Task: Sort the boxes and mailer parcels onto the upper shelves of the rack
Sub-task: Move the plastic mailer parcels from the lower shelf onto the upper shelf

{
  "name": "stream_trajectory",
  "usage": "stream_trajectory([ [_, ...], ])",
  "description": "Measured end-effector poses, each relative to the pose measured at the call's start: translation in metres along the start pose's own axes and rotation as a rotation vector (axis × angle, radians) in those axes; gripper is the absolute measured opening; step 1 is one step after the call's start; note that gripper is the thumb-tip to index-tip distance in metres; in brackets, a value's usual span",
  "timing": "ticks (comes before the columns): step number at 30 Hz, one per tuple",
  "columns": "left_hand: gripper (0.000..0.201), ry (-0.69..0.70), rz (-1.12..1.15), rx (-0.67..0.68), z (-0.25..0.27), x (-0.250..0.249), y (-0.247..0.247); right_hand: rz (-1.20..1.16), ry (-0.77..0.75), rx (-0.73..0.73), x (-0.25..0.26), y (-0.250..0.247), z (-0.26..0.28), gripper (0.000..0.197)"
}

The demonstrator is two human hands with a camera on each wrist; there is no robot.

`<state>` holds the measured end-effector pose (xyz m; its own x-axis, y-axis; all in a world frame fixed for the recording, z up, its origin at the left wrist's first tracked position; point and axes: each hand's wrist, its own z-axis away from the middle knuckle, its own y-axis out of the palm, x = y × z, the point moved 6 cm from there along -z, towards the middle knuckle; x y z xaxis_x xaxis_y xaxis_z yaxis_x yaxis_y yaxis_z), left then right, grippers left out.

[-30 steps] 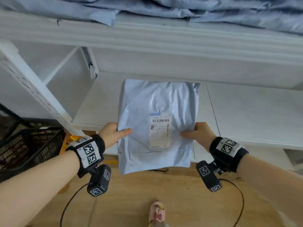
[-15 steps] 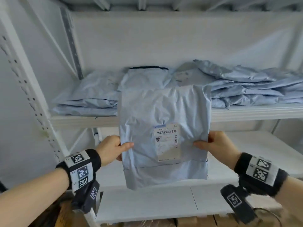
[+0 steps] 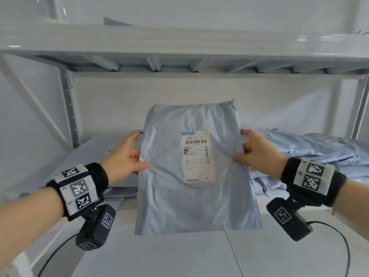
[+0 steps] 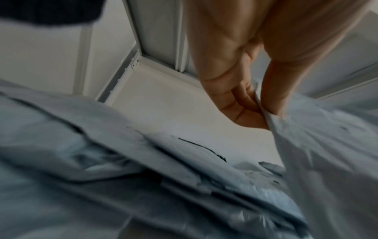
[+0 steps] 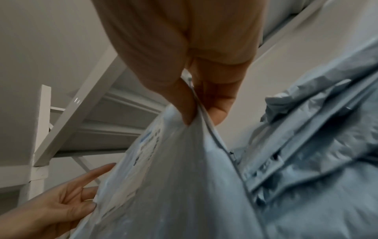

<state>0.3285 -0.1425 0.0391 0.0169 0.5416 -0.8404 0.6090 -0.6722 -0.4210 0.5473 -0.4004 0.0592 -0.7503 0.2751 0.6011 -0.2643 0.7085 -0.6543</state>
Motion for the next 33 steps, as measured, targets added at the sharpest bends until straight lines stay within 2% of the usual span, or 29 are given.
stream_trajectory([
  [2,0.094,0.028,-0.029,-0.055,-0.023,-0.01,-0.001,0.029,0.004,-0.026,-0.003,-0.012,-0.025,0.077],
  [3,0.086,0.043,-0.036,-0.066,-0.034,-0.016,0.0,0.026,0.007,-0.035,-0.003,-0.017,-0.038,0.074],
  [6,0.042,0.089,-0.237,-0.096,-0.065,-0.029,-0.001,0.111,-0.037,-0.004,-0.001,-0.024,-0.076,0.036],
  [8,0.035,0.096,-0.344,-0.119,-0.085,-0.032,-0.002,0.186,-0.074,0.026,-0.002,-0.025,-0.101,0.022],
  [10,0.031,0.052,-0.331,-0.118,-0.104,-0.03,-0.002,0.211,-0.072,0.063,-0.005,-0.024,-0.125,0.023],
  [13,0.049,-0.061,-0.411,-0.013,-0.132,-0.02,0.004,0.244,-0.031,0.188,-0.013,-0.011,-0.154,0.034],
  [16,0.077,-0.193,-0.567,0.165,-0.153,-0.004,0.015,0.399,-0.008,0.324,-0.024,0.01,-0.177,0.044],
  [20,0.097,-0.331,-0.646,0.316,-0.172,0.021,0.028,0.584,0.052,0.471,-0.042,0.041,-0.2,0.059],
  [23,0.102,-0.37,-0.729,0.357,-0.181,0.037,0.033,0.69,0.089,0.517,-0.056,0.06,-0.211,0.074],
  [27,0.102,-0.349,-0.927,0.403,-0.19,0.05,0.035,0.719,0.132,0.617,-0.074,0.082,-0.215,0.075],
  [30,0.102,-0.33,-0.941,0.424,-0.194,0.057,0.037,0.74,0.111,0.663,-0.08,0.09,-0.217,0.076],
  [33,0.101,-0.307,-0.969,0.421,-0.195,0.06,0.038,0.777,0.085,0.691,-0.079,0.092,-0.217,0.088],
])
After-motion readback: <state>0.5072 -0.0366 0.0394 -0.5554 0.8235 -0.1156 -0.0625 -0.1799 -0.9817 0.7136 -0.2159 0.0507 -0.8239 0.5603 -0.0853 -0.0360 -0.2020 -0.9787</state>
